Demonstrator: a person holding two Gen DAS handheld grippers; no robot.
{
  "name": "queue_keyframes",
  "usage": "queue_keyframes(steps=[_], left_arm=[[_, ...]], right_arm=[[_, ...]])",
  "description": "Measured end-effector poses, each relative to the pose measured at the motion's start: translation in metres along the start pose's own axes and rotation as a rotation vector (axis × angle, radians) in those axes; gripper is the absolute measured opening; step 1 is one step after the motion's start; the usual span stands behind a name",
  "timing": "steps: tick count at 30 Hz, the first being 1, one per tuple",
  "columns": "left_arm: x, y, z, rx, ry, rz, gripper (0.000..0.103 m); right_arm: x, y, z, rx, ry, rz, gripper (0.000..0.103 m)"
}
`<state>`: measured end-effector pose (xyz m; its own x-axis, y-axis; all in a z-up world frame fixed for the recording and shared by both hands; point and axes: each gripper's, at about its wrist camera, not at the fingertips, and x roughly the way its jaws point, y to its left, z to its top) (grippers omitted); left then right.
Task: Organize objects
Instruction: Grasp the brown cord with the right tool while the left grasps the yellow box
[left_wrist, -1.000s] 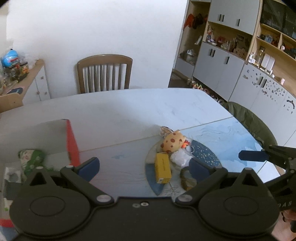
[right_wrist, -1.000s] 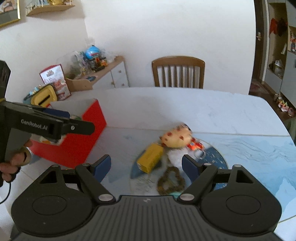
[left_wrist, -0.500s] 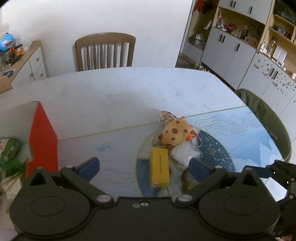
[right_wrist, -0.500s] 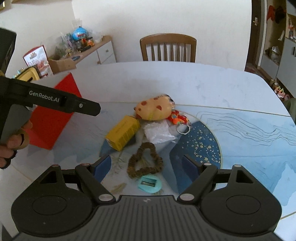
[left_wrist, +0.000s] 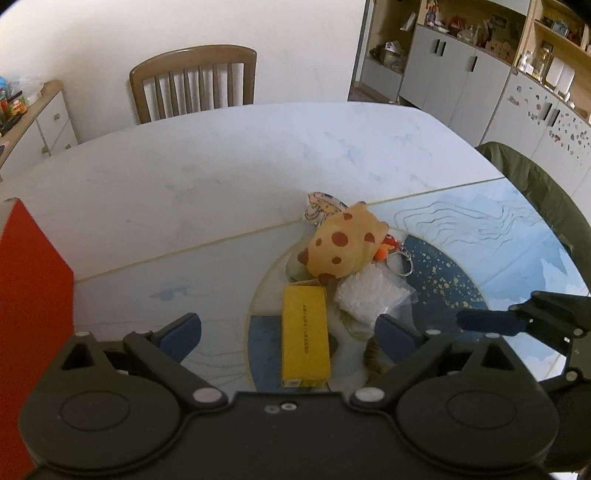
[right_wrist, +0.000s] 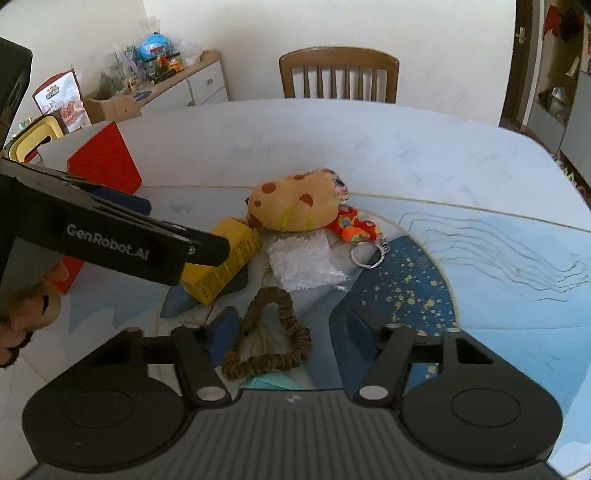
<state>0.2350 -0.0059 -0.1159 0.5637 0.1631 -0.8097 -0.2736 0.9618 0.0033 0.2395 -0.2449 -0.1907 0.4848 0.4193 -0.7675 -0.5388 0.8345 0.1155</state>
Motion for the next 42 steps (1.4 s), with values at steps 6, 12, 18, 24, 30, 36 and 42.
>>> queue_keyframes(steps=[6, 12, 18, 24, 30, 36, 42], left_arm=[[0.015, 0.0, -0.004, 0.015, 0.022, 0.013, 0.09], [0.023, -0.002, -0.008, 0.036, 0.031, 0.014, 0.078], [0.028, -0.004, -0.01, 0.031, 0.04, 0.003, 0.061], [0.028, -0.004, -0.011, 0.036, 0.042, -0.014, 0.04], [0.027, -0.007, -0.011, 0.042, 0.051, -0.025, 0.028], [0.021, -0.003, -0.014, 0.03, 0.061, -0.027, 0.028], [0.006, 0.003, -0.017, 0.027, 0.056, -0.029, 0.028]], right_arm=[[0.015, 0.001, 0.0, -0.014, 0.017, 0.006, 0.049], [0.023, 0.008, 0.0, -0.063, 0.028, 0.001, 0.037], [0.029, 0.012, 0.0, -0.079, 0.035, 0.0, 0.03], [0.031, 0.015, 0.001, -0.091, 0.044, -0.014, 0.023], [0.029, 0.015, 0.002, -0.078, 0.042, -0.02, 0.013], [0.018, 0.011, 0.005, -0.021, 0.027, -0.018, 0.011], [-0.002, 0.012, 0.006, 0.008, 0.002, 0.001, 0.01]])
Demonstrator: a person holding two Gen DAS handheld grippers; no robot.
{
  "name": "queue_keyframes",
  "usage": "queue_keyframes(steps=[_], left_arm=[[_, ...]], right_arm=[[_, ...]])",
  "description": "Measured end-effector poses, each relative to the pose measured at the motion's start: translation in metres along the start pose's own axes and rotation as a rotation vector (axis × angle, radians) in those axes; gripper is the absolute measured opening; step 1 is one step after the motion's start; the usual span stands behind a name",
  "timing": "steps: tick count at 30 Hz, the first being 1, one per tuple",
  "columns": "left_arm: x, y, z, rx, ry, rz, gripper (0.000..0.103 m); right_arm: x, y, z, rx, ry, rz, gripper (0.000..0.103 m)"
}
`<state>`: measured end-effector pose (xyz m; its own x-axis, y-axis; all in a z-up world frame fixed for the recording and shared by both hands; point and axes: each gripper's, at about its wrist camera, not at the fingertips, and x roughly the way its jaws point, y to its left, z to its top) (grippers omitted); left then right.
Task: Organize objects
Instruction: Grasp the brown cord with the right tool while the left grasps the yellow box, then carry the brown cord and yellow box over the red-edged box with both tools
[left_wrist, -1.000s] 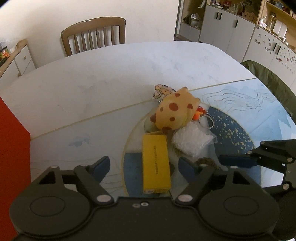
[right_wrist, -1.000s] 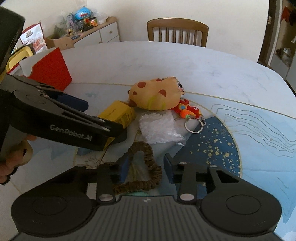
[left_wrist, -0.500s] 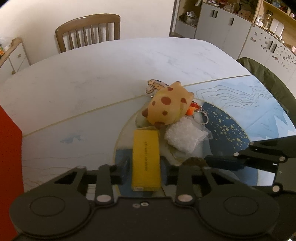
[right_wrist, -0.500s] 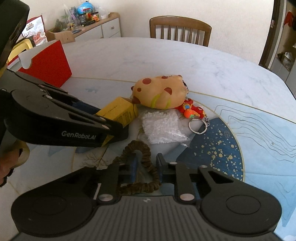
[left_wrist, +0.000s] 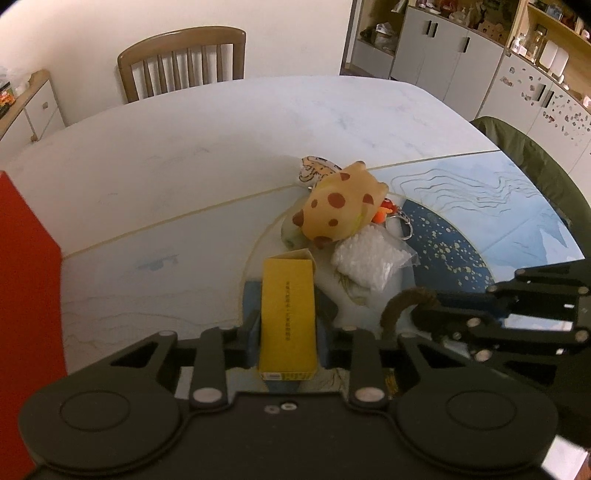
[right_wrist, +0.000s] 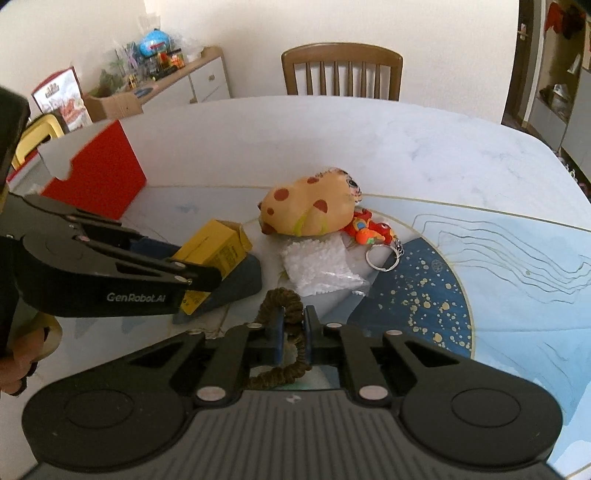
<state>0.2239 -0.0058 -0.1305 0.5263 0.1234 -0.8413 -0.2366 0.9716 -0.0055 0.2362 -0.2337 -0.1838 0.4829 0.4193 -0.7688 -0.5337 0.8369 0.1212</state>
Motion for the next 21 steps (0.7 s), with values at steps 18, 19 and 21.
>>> queue_keyframes(steps=[18, 19, 21], left_arm=[[-0.08, 0.032, -0.005, -0.083, -0.037, -0.05, 0.028], [-0.084, 0.034, -0.006, -0.088, -0.037, -0.051, 0.028], [-0.092, 0.036, -0.005, -0.092, -0.038, -0.05, 0.028]], right_arm=[[-0.074, 0.019, 0.015, 0.091, -0.099, 0.056, 0.01], [-0.077, 0.022, 0.017, 0.087, -0.102, 0.06, 0.01], [-0.083, 0.029, 0.021, 0.079, -0.111, 0.059, 0.01]])
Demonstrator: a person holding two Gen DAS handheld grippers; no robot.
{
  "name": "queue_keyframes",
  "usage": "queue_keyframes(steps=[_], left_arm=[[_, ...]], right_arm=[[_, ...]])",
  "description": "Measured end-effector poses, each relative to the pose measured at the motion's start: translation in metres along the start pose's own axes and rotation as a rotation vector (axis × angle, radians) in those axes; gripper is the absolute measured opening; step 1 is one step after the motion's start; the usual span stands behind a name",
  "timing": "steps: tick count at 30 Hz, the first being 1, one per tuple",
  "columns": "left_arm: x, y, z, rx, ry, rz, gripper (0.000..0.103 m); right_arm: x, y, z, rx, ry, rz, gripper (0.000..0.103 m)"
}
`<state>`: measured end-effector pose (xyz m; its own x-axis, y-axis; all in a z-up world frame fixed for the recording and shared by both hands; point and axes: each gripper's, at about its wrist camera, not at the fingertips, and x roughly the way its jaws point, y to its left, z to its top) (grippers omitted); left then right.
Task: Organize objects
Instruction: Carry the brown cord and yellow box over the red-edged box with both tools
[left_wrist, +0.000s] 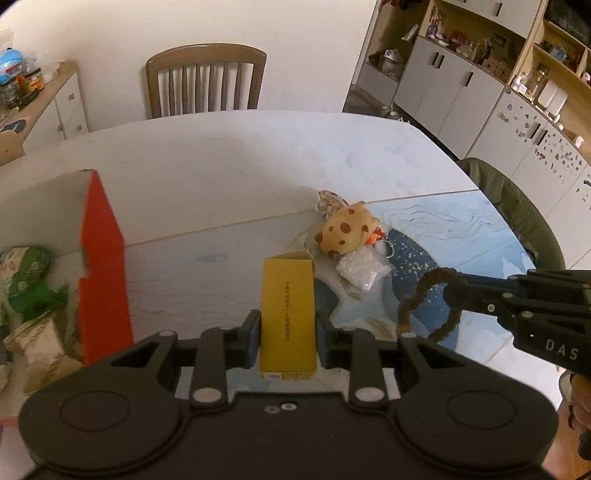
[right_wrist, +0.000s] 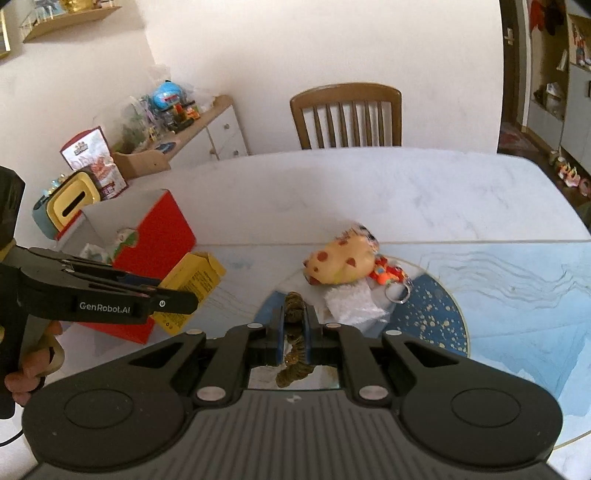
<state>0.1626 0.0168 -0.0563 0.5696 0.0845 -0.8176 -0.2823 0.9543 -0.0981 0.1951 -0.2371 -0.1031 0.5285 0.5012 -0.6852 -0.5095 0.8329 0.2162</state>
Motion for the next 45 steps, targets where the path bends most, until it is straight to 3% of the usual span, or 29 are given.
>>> queue_keyframes(steps=[18, 45], left_arm=[[-0.065, 0.056, 0.003, -0.025, -0.041, 0.026, 0.028], [-0.106, 0.204, -0.013, -0.199, -0.052, 0.208, 0.028]], right_arm=[[-0.018, 0.082, 0.038, -0.087, -0.058, 0.067, 0.01], [0.058, 0.213, 0.072, -0.209, -0.013, 0.197, 0.01]])
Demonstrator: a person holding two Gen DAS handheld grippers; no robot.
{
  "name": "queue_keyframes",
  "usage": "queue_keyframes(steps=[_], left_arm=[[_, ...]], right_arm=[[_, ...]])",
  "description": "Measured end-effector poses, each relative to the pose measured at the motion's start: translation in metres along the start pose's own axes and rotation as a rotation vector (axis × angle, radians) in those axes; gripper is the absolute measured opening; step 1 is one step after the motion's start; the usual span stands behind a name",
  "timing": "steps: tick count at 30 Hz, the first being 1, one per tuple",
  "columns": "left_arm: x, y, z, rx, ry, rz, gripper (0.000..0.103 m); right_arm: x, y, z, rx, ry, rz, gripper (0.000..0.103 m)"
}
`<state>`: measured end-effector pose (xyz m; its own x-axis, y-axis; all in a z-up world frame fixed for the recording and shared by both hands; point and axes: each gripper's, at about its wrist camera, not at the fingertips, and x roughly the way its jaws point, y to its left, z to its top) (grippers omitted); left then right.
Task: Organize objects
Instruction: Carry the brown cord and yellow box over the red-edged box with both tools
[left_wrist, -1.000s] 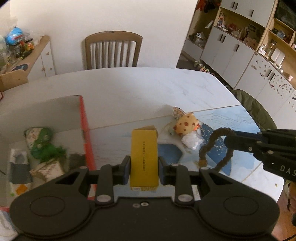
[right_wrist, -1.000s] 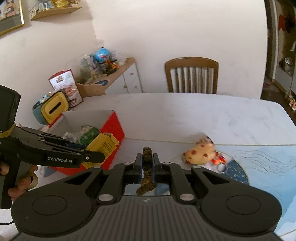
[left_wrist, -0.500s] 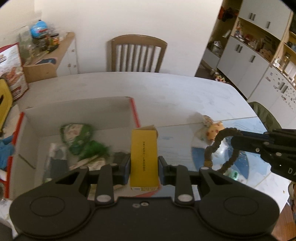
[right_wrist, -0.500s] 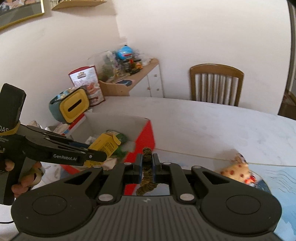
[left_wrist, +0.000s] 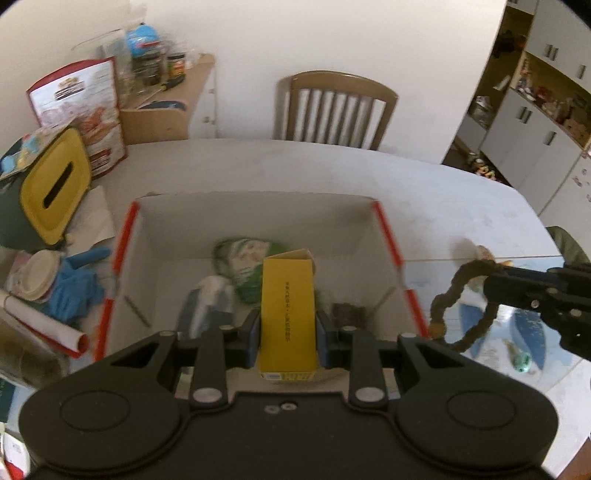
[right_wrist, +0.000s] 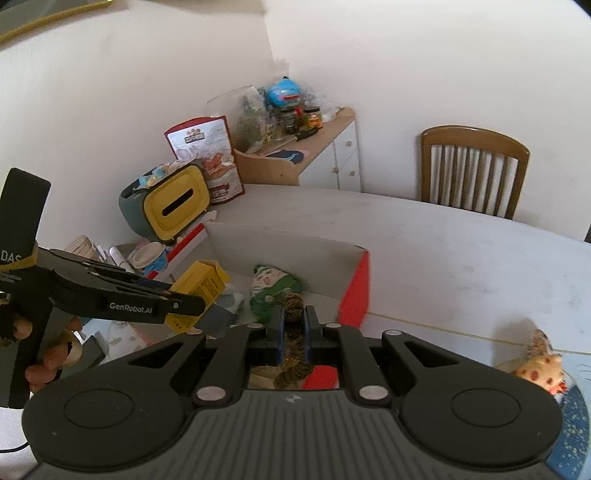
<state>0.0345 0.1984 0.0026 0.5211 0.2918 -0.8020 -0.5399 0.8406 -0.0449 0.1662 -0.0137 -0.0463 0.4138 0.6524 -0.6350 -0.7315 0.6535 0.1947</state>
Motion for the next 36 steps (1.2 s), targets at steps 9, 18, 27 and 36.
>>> queue_keyframes(steps=[9, 18, 27, 36], left_arm=[[0.016, 0.034, -0.003, -0.016, 0.019, 0.054, 0.028], [0.034, 0.053, -0.003, 0.006, 0.038, 0.102, 0.028], [0.06, 0.063, -0.005, 0.065, 0.099, 0.161, 0.028], [0.078, 0.059, -0.012, 0.107, 0.159, 0.155, 0.028]], right_arm=[[0.04, 0.019, 0.007, -0.046, 0.042, -0.008, 0.01], [0.085, 0.028, -0.009, -0.079, 0.126, -0.03, 0.01], [0.11, 0.031, -0.025, -0.1, 0.192, -0.033, 0.01], [0.12, 0.029, -0.035, -0.091, 0.226, -0.038, 0.01]])
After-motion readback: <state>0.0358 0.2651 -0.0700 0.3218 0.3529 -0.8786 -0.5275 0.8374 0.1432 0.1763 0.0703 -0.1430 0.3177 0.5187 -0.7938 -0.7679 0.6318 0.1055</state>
